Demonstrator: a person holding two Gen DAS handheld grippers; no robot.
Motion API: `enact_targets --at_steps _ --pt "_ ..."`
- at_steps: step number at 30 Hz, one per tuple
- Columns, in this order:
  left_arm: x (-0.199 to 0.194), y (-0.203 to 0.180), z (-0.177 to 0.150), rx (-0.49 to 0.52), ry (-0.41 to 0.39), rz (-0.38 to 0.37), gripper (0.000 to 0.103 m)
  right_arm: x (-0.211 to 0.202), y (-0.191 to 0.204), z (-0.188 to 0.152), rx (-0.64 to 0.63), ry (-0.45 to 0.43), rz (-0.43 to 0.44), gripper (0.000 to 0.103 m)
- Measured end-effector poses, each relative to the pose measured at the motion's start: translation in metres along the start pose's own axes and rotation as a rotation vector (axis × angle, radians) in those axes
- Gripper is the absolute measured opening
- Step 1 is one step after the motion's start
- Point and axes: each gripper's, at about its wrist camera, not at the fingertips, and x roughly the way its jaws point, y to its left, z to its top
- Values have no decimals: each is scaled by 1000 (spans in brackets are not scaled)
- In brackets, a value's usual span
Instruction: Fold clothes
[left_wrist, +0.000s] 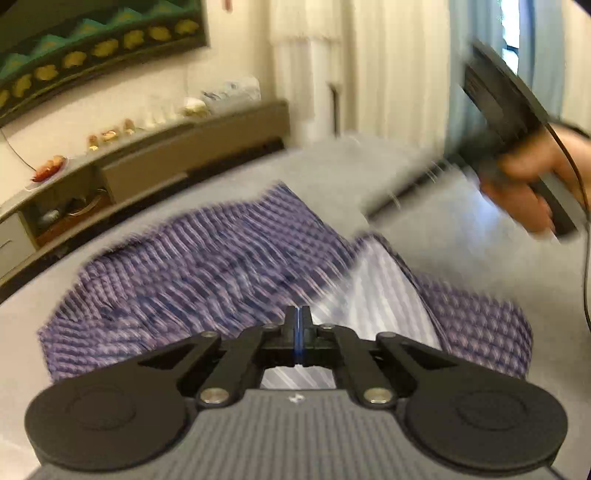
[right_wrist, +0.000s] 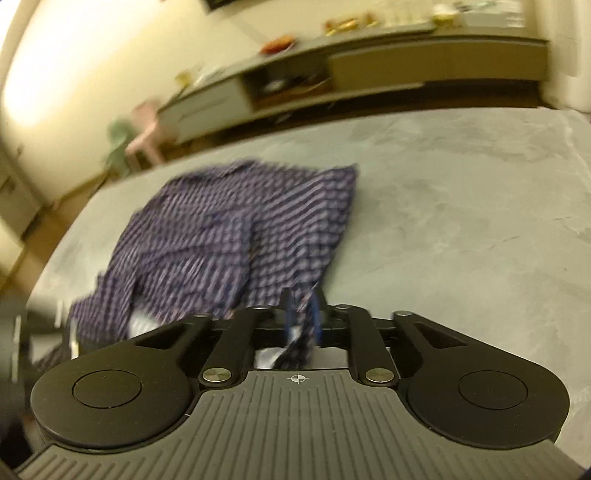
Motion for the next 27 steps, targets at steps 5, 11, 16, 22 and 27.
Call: enact_targets --at_steps 5,11,16,22,27 --pt "-16 -34 -20 235 4 -67 68 26 6 -20 25 181 154 52" --pt "-4 -73 -56 491 54 -39 69 41 4 -21 120 200 232 52" --pt "5 -63 -49 459 65 -39 7 33 4 -15 95 166 161 51" --pt "10 -33 -27 292 61 -75 2 23 -3 -14 83 150 146 51" --pt "8 4 -15 77 28 -8 2 15 -5 -13 95 150 254 51"
